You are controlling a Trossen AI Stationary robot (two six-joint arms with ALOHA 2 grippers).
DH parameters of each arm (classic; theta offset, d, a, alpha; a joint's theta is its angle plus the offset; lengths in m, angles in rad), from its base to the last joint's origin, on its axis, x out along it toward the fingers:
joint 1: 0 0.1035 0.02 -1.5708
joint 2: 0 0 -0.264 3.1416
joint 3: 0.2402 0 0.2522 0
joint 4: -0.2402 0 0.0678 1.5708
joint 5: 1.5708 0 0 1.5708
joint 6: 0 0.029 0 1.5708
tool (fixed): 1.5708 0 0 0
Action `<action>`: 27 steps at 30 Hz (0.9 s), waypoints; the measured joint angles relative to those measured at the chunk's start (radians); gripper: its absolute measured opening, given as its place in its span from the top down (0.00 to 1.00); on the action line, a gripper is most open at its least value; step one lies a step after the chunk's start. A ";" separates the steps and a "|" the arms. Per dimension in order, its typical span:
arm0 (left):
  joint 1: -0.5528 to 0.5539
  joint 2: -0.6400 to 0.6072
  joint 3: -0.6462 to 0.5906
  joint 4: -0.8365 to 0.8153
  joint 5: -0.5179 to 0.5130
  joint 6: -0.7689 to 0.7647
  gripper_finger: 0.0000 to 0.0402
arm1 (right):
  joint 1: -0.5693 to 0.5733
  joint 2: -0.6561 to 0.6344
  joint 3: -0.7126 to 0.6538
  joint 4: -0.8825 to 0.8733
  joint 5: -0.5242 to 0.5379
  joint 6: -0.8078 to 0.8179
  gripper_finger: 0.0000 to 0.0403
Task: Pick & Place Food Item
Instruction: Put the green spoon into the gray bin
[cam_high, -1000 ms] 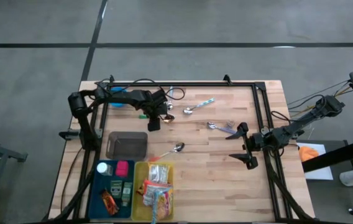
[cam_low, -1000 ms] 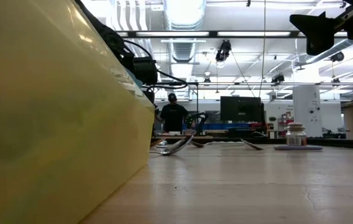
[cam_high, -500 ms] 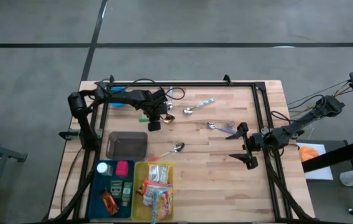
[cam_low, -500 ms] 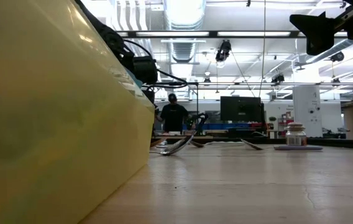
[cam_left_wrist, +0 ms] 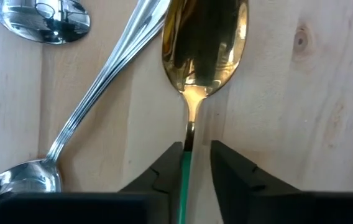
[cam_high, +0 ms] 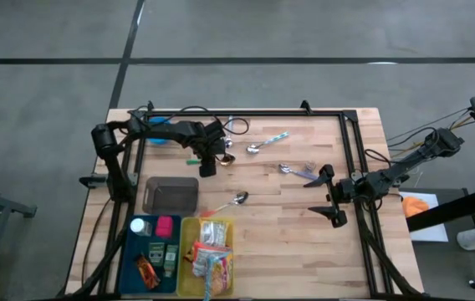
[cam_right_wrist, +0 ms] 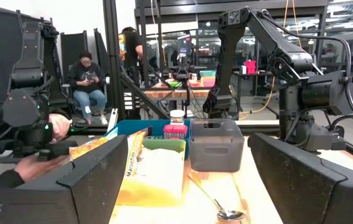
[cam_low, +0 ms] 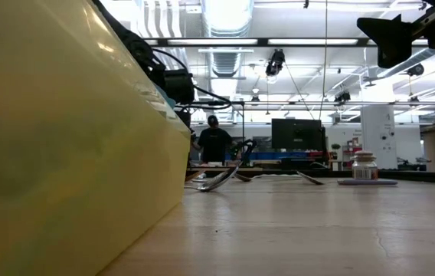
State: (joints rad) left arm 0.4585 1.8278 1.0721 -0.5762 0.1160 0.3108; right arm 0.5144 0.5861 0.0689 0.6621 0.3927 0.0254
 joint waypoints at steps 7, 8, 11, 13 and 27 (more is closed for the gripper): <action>-0.023 0.000 0.000 0.001 -0.004 -0.016 0.63 | 0.000 0.000 0.000 0.000 0.000 0.000 0.16; -0.029 0.000 0.000 0.001 -0.016 -0.022 0.61 | 0.000 0.000 0.000 0.000 0.000 0.000 0.16; -0.051 0.000 0.000 0.002 -0.057 -0.031 0.57 | 0.000 0.000 0.000 0.000 0.000 0.000 0.16; -0.063 0.000 0.000 0.002 -0.081 -0.031 0.54 | 0.000 0.000 0.000 0.000 0.000 0.000 0.16; -0.063 0.003 0.000 0.002 -0.059 -0.109 0.37 | 0.000 0.000 0.000 0.000 0.000 0.000 0.16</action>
State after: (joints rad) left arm 0.3954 1.8304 1.0721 -0.5745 0.0567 0.2019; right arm 0.5144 0.5861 0.0689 0.6624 0.3927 0.0254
